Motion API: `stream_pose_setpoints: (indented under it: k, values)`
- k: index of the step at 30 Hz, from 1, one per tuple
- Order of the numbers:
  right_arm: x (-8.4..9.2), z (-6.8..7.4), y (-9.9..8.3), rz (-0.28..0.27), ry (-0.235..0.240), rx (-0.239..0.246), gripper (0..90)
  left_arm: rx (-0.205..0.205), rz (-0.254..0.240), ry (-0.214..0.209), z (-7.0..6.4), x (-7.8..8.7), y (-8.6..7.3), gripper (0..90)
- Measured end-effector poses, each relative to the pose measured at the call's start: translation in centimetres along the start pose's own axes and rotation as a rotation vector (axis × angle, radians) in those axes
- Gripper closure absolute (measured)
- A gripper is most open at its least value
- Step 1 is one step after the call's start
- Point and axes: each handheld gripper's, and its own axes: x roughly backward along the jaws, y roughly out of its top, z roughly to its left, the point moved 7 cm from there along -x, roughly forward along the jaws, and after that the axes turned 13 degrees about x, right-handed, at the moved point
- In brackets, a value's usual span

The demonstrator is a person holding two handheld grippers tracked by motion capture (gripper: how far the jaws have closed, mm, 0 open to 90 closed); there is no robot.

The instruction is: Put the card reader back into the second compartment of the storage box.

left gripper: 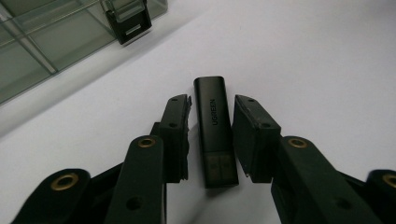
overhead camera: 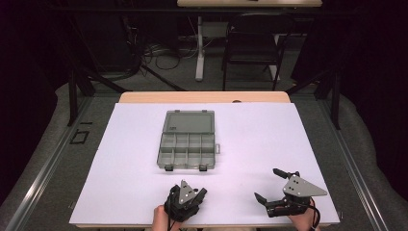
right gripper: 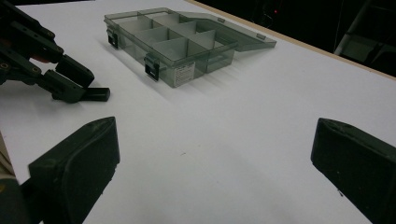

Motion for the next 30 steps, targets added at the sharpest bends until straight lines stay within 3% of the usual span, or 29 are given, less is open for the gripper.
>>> stream_pose_setpoints:
  k: [7,30]
  values:
    - [0.0,0.0,0.0,0.002,0.001,0.002,0.7,-0.003,-0.002,0.0,-0.2,0.0,-0.2,72.6]
    - [0.0,0.0,0.0,0.004,0.0,0.003,0.8,-0.015,-0.039,-0.022,0.0,1.1,0.7,73.4]
